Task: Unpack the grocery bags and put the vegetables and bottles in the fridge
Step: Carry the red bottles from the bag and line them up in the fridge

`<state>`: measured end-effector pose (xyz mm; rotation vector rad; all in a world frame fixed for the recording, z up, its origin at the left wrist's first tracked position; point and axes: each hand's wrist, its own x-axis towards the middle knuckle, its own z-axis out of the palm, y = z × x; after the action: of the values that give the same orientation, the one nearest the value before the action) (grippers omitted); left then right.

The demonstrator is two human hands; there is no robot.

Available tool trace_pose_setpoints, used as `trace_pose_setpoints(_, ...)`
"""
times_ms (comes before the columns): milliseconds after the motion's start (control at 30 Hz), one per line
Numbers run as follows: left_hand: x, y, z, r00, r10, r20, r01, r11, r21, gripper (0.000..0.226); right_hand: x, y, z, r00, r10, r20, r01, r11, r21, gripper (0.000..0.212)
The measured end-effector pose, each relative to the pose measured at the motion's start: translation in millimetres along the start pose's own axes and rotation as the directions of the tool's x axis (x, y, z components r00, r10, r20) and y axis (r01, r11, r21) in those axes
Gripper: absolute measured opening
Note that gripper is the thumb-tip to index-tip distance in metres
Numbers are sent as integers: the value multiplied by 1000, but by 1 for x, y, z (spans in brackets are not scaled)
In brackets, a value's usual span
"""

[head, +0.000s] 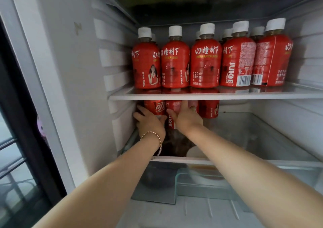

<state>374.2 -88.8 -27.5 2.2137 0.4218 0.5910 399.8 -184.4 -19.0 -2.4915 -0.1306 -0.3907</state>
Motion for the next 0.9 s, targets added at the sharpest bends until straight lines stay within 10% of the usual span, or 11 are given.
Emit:
trace_pose_setpoints(300,10,-7,0,1000,-9,-23,6,991,-136,62,8,11,22,994,-105,10,100,968,228,65)
trace_pose_setpoints(667,-2,-14,-15,973,53,224,-95,978,185,42,-6,-3,-3,988,58,140,-78,986,144,22)
trace_pose_setpoints(900,-48,-9,-66,931,217,292,-304,906,294,21,-57,-12,-38,973,-103,204,91,993,70,16)
